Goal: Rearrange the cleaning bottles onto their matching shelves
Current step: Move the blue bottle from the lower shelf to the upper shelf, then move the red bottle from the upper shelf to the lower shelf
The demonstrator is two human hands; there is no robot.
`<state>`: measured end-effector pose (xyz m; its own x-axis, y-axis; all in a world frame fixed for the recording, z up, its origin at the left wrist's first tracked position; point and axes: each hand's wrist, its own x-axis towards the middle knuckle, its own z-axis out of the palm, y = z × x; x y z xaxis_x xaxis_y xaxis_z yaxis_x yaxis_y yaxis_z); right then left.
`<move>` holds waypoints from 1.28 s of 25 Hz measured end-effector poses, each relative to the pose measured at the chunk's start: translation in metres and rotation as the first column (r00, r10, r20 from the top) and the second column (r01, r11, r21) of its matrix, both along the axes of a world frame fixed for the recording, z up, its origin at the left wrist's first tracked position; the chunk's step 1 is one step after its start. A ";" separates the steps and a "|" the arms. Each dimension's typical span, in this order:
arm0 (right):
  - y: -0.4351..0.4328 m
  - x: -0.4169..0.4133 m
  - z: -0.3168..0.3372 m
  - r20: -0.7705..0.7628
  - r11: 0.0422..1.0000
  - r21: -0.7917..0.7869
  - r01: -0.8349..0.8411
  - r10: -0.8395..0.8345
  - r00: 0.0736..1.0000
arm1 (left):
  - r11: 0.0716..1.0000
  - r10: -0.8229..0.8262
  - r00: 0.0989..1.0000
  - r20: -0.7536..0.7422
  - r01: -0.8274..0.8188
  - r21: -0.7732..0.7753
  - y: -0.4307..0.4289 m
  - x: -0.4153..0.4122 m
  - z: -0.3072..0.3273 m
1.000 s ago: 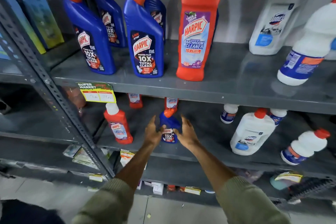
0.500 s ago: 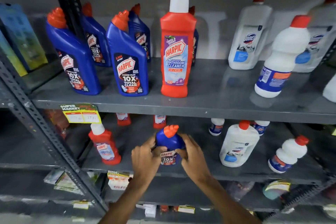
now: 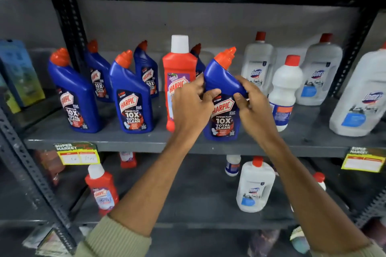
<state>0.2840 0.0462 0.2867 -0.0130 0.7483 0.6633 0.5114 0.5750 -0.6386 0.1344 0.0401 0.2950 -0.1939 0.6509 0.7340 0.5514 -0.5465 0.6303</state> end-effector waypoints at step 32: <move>-0.041 -0.088 -0.042 -0.020 0.957 -0.199 -0.211 0.211 0.977 | 0.988 -0.153 0.917 0.370 0.143 0.055 -0.049 -0.079 -0.061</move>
<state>0.1963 0.0053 0.2449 -0.1860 0.8452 0.5010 0.3932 0.5313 -0.7504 0.0552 -0.0087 0.2342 -0.3592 0.6747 0.6448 0.1920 -0.6227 0.7585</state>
